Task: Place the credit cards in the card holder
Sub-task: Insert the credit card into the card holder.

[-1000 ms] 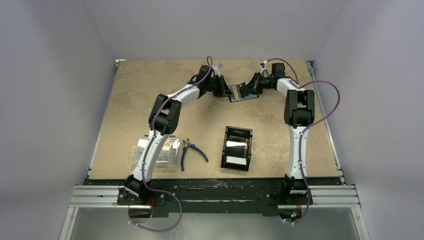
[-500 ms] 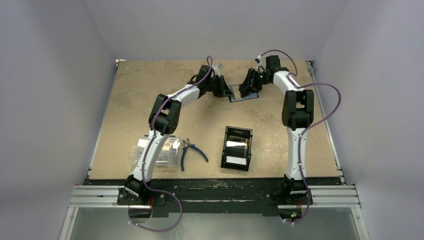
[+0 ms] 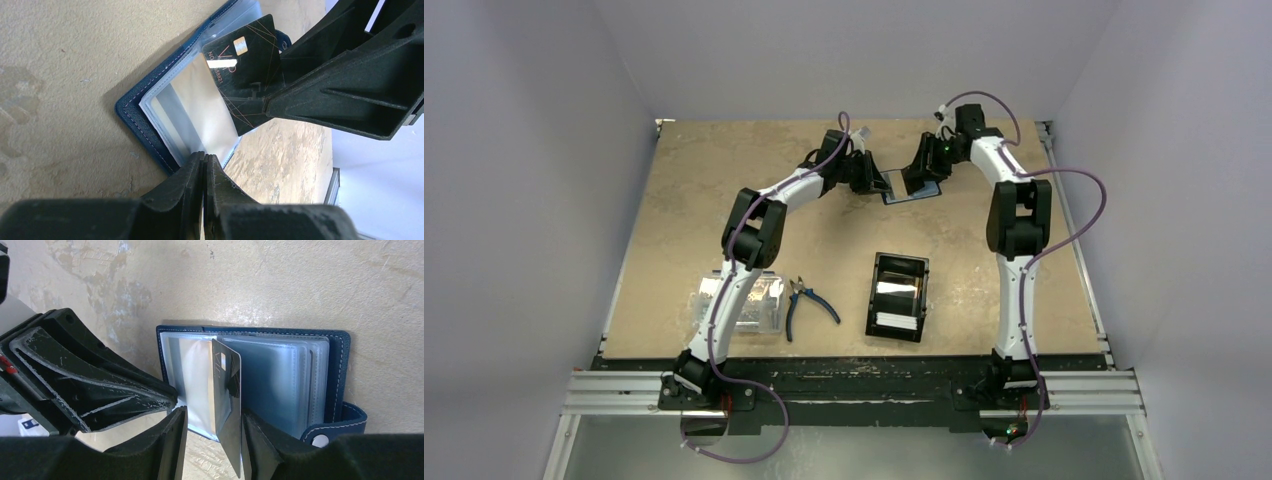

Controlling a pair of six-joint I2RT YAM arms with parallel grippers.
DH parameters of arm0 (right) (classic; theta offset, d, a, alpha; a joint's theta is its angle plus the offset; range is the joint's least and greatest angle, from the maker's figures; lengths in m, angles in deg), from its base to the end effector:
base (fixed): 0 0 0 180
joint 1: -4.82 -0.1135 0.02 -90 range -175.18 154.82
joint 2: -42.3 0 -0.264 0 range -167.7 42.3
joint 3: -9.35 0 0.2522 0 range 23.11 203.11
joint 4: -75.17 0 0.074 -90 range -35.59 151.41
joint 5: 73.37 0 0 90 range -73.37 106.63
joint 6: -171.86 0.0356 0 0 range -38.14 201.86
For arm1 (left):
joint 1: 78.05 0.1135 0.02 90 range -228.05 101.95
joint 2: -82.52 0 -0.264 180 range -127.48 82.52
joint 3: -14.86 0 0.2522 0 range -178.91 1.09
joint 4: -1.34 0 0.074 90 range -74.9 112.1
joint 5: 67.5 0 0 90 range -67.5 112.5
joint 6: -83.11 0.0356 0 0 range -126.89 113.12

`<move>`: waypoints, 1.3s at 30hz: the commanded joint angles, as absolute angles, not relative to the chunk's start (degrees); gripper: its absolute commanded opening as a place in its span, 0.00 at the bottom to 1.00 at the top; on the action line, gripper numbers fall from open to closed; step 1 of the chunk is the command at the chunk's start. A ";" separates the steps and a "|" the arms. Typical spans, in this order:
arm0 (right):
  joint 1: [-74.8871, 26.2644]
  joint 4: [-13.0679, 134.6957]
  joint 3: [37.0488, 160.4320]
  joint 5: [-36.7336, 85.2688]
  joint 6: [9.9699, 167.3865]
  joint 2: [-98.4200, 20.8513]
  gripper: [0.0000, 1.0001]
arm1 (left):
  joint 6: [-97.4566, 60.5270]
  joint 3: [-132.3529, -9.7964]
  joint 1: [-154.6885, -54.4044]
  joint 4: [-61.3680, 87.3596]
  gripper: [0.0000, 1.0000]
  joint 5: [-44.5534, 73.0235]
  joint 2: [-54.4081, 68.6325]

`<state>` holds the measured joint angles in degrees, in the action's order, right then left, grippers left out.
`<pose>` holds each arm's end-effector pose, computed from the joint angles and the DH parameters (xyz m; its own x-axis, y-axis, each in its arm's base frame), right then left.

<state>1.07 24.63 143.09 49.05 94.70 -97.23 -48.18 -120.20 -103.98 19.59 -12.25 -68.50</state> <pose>0.5271 0.0537 0.1728 -0.8879 0.1298 -0.4414 -0.1585 0.8144 0.5582 0.5117 -0.2713 0.1140 -0.8967 -0.1669 -0.4099 0.2548 0.5626 -0.7865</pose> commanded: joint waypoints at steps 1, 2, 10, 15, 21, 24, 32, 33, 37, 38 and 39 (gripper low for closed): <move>1.05 26.18 141.24 47.32 94.74 -95.90 0.49 | -44.52 -118.76 -103.54 27.93 0.06 -7.84 -72.43; 1.32 27.03 140.43 47.64 95.44 -95.22 0.49 | -44.58 -118.79 -103.54 27.87 0.06 -7.90 -72.50; 2.96 31.06 136.45 52.64 98.59 -93.52 0.45 | -44.67 -118.79 -103.54 27.61 0.06 -8.15 -72.60; 4.27 35.49 132.88 55.77 101.62 -91.77 0.39 | -44.63 -118.87 -103.54 27.50 0.06 -8.13 -72.78; 4.64 36.18 132.25 58.33 102.34 -93.18 0.16 | -44.62 -118.89 -103.54 27.52 0.06 -8.16 -72.79; 4.64 36.93 131.44 59.57 102.67 -93.43 0.07 | -44.43 -118.74 -103.54 27.58 0.06 -8.09 -72.76; 4.66 31.12 134.44 59.88 100.54 -96.59 0.00 | -44.59 -119.02 -103.54 27.54 0.06 -8.09 -72.78; 4.64 30.49 134.80 59.87 100.44 -96.99 0.00 | -44.66 -119.00 -103.54 27.50 0.06 -8.08 -72.85; 4.64 29.11 135.57 59.56 99.96 -97.72 0.00 | -44.58 -118.95 -103.54 27.59 0.06 -8.07 -72.78; 4.64 28.07 136.17 59.26 99.64 -98.27 0.00 | -44.54 -118.92 -103.54 27.63 0.06 -8.09 -72.83; 4.64 27.05 137.06 58.90 98.88 -98.82 0.00 | -44.57 -118.91 -103.54 27.59 0.06 -8.09 -72.87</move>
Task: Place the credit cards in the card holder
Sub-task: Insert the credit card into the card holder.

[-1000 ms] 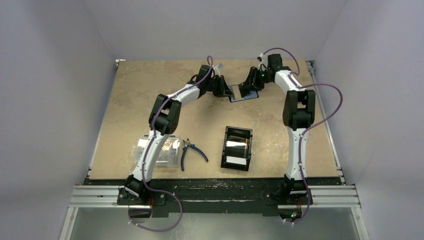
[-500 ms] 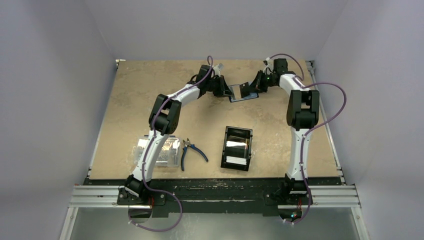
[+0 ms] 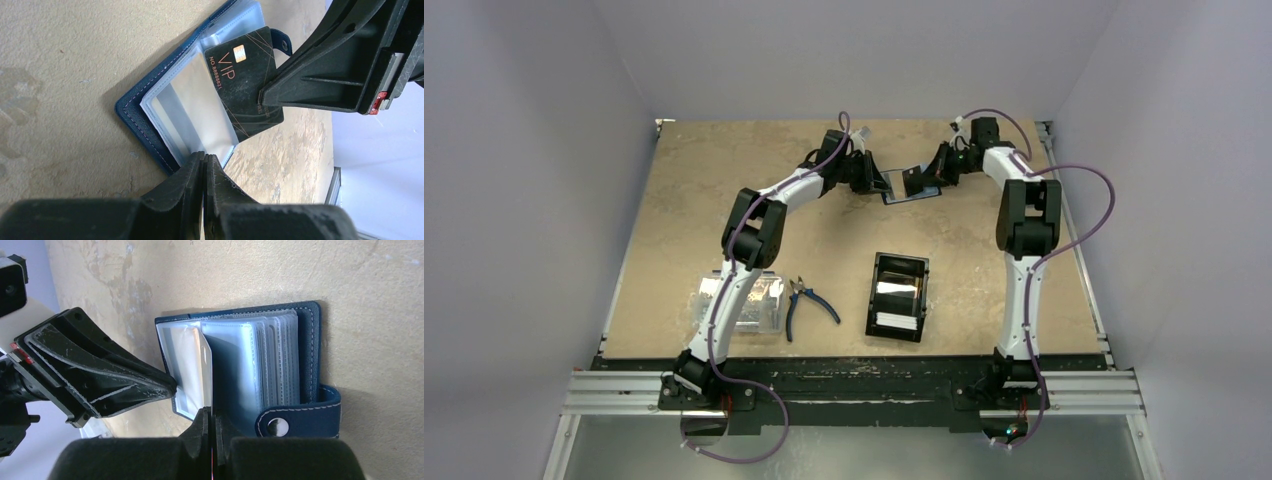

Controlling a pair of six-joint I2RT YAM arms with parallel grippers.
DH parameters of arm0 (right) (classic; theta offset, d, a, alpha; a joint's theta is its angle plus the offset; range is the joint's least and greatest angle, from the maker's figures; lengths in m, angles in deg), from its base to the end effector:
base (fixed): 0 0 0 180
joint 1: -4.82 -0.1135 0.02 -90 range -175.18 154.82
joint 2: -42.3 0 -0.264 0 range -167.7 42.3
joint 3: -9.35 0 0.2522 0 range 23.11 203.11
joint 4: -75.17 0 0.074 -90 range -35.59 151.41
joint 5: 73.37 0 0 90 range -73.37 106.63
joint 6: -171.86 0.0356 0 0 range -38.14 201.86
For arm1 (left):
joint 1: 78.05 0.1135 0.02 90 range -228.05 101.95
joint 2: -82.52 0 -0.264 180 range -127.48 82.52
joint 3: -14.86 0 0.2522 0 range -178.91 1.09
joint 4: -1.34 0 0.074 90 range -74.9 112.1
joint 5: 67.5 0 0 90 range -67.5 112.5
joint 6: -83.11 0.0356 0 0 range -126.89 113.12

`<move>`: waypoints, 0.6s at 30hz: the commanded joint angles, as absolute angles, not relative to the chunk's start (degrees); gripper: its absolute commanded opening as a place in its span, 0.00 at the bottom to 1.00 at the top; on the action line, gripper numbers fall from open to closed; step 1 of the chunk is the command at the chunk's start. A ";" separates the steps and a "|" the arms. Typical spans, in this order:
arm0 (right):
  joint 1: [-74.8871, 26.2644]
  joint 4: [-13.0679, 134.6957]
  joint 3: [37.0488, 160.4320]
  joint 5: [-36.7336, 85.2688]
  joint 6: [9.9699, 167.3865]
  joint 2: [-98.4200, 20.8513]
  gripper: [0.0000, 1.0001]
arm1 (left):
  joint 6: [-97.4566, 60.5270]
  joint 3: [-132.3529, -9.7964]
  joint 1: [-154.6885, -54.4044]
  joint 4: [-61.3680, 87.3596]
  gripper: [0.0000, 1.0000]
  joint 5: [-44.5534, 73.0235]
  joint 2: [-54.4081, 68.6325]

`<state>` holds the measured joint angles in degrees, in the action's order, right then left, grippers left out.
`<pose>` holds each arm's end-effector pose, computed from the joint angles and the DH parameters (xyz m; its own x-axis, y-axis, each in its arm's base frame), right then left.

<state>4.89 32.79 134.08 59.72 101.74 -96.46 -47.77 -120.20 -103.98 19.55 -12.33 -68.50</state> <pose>0.5185 0.0237 0.1431 -0.9116 0.2494 -0.3268 -0.0713 0.6868 0.7233 0.5117 -0.2714 0.1141 -0.8950 -0.1622 -0.4156 0.2621 0.5627 -0.7840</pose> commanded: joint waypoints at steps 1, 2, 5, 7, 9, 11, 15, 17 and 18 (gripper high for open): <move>4.64 26.44 137.77 59.31 98.35 -99.35 0.00 | -44.54 -118.96 -103.54 27.56 0.06 -8.09 -72.87; 4.66 25.75 138.55 59.68 97.83 -99.92 0.00 | -44.55 -118.96 -103.54 27.50 0.06 -8.09 -72.87; 4.64 24.06 140.67 60.27 97.00 -101.81 0.00 | -44.59 -118.91 -103.54 27.41 0.06 -8.09 -72.91; 4.64 23.29 141.81 60.40 96.73 -102.84 0.00 | -44.60 -118.95 -103.54 27.46 0.06 -8.08 -72.88; 4.58 22.99 142.24 60.73 96.63 -103.44 0.00 | -44.44 -118.95 -103.54 27.51 0.06 -8.05 -72.92; 4.55 22.71 142.83 61.95 96.36 -104.31 0.00 | -44.37 -118.88 -103.54 27.59 0.06 -8.02 -72.92; 4.49 21.29 144.13 63.78 95.41 -105.88 0.00 | -44.28 -118.84 -103.54 27.60 0.06 -7.91 -72.87; 4.46 21.26 143.87 64.52 95.07 -106.14 0.00 | -44.26 -118.82 -103.54 27.58 0.06 -7.89 -72.92; 4.46 21.59 143.73 65.88 94.97 -106.42 0.00 | -44.24 -118.82 -103.54 27.51 0.06 -7.93 -72.94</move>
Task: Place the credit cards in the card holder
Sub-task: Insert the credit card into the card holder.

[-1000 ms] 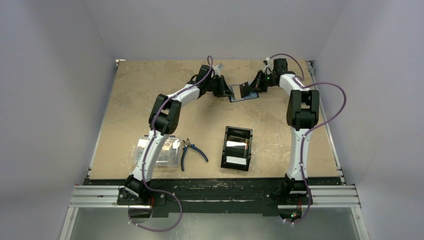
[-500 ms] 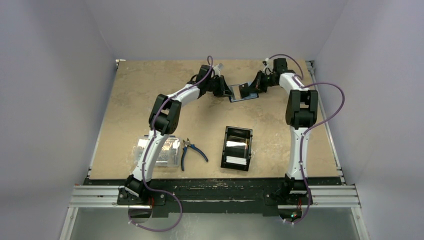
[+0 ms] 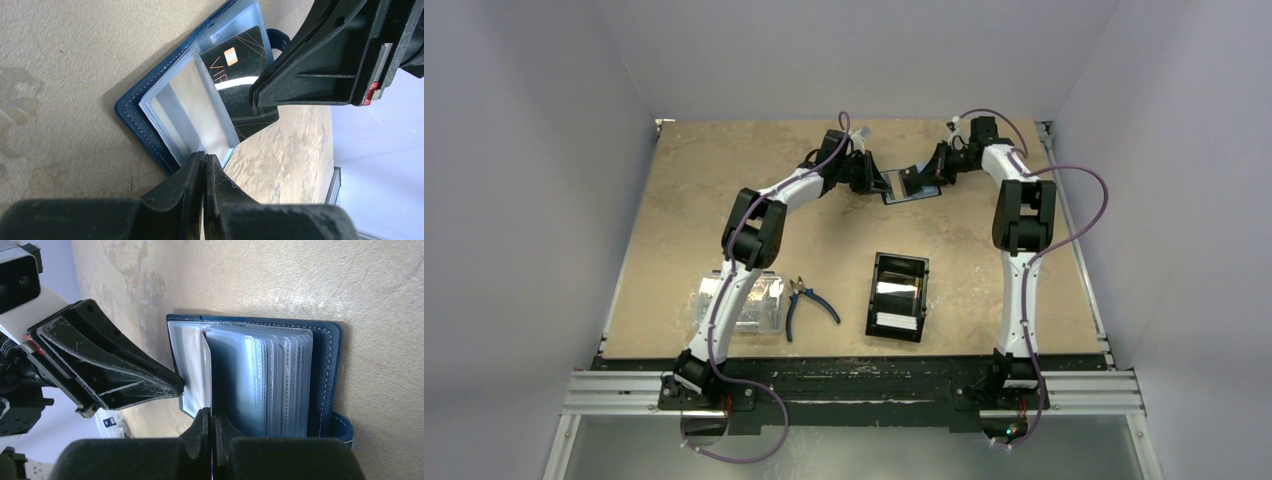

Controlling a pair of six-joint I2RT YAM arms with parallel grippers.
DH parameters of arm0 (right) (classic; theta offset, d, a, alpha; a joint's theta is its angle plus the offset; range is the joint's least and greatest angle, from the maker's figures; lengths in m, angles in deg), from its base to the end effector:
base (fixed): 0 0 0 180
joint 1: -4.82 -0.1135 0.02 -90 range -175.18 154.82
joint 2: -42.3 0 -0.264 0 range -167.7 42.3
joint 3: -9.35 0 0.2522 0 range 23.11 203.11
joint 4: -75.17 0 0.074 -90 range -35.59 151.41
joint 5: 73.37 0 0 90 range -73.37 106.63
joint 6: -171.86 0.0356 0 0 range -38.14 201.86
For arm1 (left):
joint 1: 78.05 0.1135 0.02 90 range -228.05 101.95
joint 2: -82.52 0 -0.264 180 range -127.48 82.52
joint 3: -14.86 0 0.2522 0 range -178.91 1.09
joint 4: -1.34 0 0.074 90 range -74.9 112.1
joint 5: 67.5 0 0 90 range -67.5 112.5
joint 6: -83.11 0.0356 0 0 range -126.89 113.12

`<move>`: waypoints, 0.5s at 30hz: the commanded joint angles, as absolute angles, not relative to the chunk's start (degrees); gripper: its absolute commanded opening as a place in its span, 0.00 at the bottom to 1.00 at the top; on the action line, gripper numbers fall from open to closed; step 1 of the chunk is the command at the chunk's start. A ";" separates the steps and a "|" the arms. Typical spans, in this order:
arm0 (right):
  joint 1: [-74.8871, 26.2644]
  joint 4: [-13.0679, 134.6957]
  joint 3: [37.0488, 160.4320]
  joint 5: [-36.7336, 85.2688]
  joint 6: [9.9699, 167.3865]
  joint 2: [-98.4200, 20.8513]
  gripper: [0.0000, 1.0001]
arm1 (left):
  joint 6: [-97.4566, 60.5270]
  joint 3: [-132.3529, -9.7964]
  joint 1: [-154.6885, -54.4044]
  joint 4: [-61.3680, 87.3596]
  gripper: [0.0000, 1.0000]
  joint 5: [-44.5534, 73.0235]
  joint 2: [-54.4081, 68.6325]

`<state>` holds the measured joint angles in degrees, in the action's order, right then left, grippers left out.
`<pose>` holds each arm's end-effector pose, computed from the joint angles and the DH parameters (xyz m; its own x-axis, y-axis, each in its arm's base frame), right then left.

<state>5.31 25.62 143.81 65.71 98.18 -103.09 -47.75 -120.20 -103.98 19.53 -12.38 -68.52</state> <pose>0.5331 0.0223 0.1309 -0.9381 0.1921 -0.2881 -0.1074 0.6296 0.7695 0.5117 -0.2714 0.1139 -0.8951 -0.1616 -0.4156 0.2627 0.5622 -0.7842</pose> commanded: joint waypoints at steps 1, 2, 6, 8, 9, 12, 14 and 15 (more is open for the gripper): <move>4.35 21.81 143.74 66.83 94.88 -106.68 0.00 | -44.25 -118.87 -103.54 27.45 0.06 -8.05 -72.96; 4.11 22.08 143.90 67.42 94.92 -107.01 0.00 | -44.31 -118.88 -103.54 27.41 0.06 -8.18 -73.04; 3.45 24.51 144.07 70.20 95.71 -109.17 0.00 | -44.16 -118.99 -103.54 27.01 0.07 -8.84 -72.71; 3.20 25.33 144.10 70.76 95.77 -109.72 0.00 | -44.07 -119.13 -103.54 26.92 0.08 -9.03 -72.77; 2.97 26.47 143.63 71.44 96.06 -109.71 0.00 | -44.13 -119.27 -103.54 26.84 0.08 -9.20 -72.86; 2.79 30.45 141.44 73.12 98.46 -109.11 0.00 | -44.37 -119.97 -103.49 26.77 0.10 -10.50 -73.00; 3.00 32.16 140.16 74.03 99.22 -108.75 0.00 | -44.26 -120.44 -103.30 26.76 0.13 -11.53 -72.08; 3.04 33.24 139.46 74.54 99.79 -108.52 0.00 | -44.26 -120.45 -103.20 26.53 0.16 -11.98 -71.36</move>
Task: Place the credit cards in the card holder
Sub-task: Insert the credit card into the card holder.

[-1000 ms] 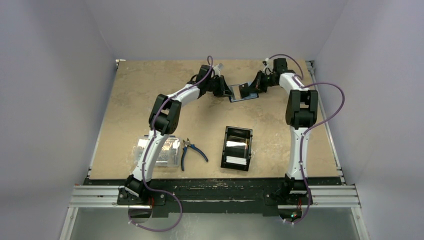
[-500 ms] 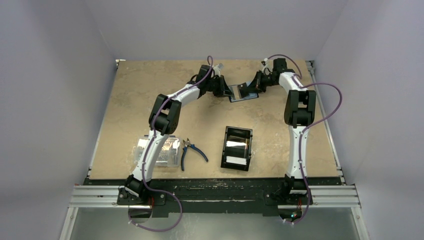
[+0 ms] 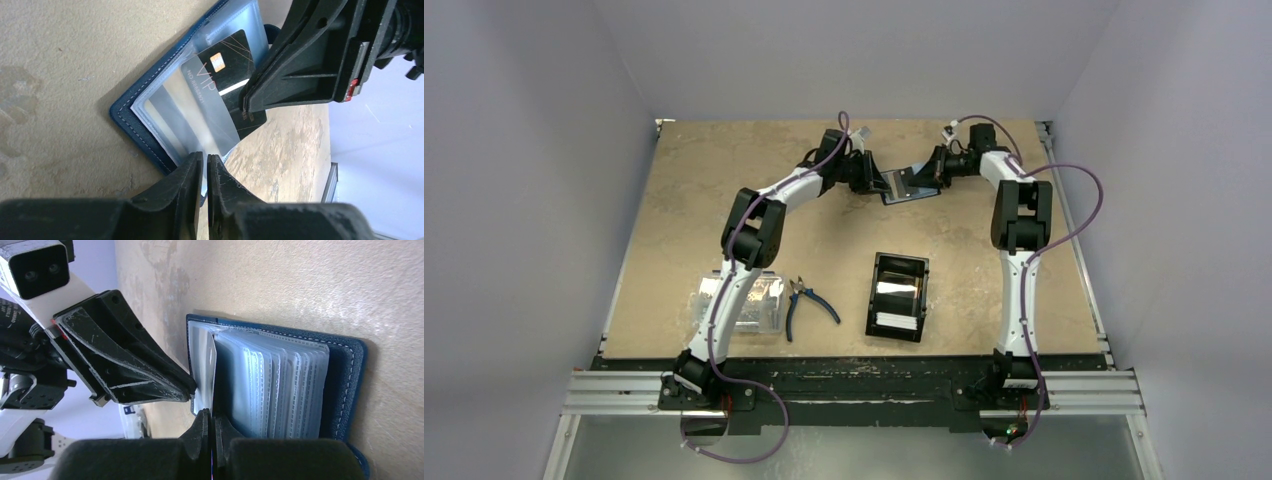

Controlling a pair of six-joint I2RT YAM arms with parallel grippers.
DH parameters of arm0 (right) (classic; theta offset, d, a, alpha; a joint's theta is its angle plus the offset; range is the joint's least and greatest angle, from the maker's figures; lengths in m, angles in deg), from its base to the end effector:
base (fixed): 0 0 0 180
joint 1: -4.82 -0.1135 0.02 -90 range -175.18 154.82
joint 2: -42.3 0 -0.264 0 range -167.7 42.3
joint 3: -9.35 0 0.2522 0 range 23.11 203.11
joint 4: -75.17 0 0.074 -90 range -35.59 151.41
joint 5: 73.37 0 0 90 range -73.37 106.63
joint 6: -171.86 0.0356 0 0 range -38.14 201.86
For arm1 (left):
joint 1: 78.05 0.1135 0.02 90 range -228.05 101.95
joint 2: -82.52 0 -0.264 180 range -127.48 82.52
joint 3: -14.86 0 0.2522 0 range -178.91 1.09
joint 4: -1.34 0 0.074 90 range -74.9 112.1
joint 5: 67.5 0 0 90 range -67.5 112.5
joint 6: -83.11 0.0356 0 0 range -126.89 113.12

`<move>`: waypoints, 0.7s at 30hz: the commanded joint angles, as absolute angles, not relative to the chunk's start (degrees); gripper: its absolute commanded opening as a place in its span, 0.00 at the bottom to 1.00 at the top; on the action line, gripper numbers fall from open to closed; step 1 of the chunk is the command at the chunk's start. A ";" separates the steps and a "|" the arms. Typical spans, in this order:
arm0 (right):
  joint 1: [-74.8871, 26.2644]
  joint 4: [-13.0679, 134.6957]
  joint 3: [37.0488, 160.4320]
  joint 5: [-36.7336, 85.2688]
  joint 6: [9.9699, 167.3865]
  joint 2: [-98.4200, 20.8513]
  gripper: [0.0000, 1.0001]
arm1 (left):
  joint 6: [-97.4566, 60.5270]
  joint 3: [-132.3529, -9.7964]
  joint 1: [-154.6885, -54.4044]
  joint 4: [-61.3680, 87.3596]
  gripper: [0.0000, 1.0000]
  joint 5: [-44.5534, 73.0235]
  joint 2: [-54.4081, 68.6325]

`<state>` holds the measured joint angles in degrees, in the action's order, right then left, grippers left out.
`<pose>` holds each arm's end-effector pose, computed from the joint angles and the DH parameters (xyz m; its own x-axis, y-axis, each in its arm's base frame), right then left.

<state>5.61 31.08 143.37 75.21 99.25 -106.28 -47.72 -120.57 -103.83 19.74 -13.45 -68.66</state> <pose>0.5379 0.0230 0.1087 -0.9454 0.1689 -0.2787 -0.1616 0.4998 0.8510 0.5124 -0.2707 0.1146 -0.8987 -0.1537 -0.4107 0.2669 0.5513 -0.7904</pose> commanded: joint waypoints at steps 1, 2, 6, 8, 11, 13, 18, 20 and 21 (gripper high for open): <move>3.14 33.65 139.20 74.81 100.14 -108.45 0.00 | -44.33 -120.50 -103.06 26.32 0.19 -12.45 -70.54; 3.14 33.86 139.25 75.01 100.22 -108.40 0.00 | -44.72 -120.49 -102.91 25.53 0.23 -13.43 -69.71; 3.15 34.15 140.02 75.16 100.87 -108.77 0.00 | -47.24 -120.71 -102.81 21.36 0.39 -17.98 -67.15; 3.14 34.10 140.26 74.67 101.02 -108.94 0.01 | -50.23 -120.17 -102.83 16.97 0.41 -19.80 -66.86; 3.15 34.03 139.90 74.15 100.88 -108.72 0.01 | -55.28 -121.31 -102.95 11.20 0.34 -20.70 -69.16; 3.15 33.67 139.45 73.29 100.41 -108.42 0.01 | -58.42 -121.49 -103.16 7.08 0.27 -21.06 -70.82; 3.15 33.05 138.85 72.21 99.79 -107.87 0.01 | -63.04 -121.19 -104.03 -1.54 0.16 -20.54 -72.77; 3.15 32.92 138.88 72.02 99.72 -107.67 0.01 | -62.12 -121.43 -104.38 -1.16 0.15 -18.89 -72.91; 3.15 32.85 138.86 71.69 99.78 -107.52 0.01 | -60.56 -121.83 -104.48 0.99 0.14 -17.67 -73.02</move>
